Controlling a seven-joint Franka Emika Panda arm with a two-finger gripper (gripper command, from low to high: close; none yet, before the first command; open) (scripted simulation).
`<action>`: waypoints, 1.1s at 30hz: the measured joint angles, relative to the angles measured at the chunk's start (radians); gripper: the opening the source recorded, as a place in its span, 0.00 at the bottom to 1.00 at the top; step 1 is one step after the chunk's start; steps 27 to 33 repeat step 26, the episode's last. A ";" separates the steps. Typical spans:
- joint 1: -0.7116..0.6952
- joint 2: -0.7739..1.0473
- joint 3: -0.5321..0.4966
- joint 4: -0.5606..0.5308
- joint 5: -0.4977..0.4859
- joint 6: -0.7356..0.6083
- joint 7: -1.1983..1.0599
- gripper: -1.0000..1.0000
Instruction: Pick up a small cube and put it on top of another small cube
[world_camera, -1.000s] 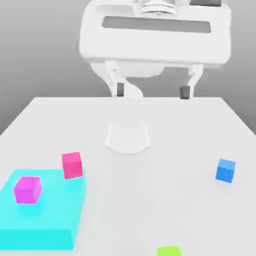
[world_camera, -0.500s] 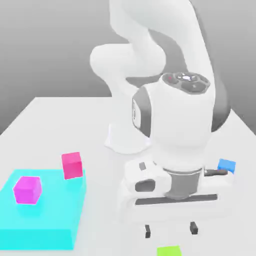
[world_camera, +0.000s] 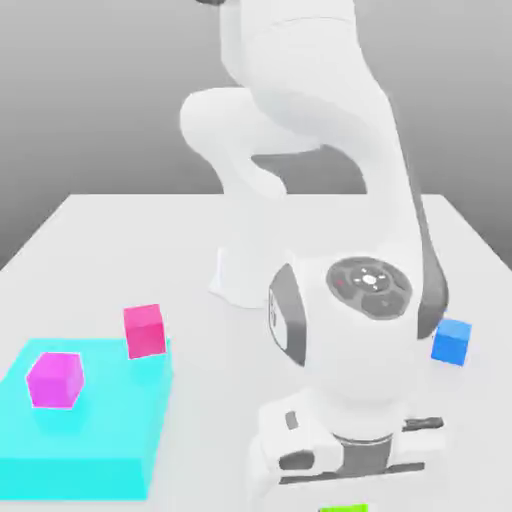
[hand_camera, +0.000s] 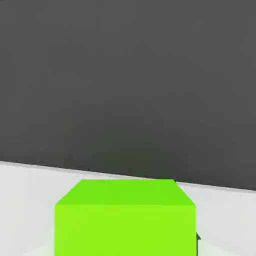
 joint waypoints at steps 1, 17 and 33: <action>0.014 -0.034 0.016 -0.021 0.010 -0.013 0.015 0.00; 0.496 -0.509 0.366 -0.516 0.223 0.024 0.538 0.00; 0.500 -0.293 0.307 -0.519 -0.076 0.219 0.769 1.00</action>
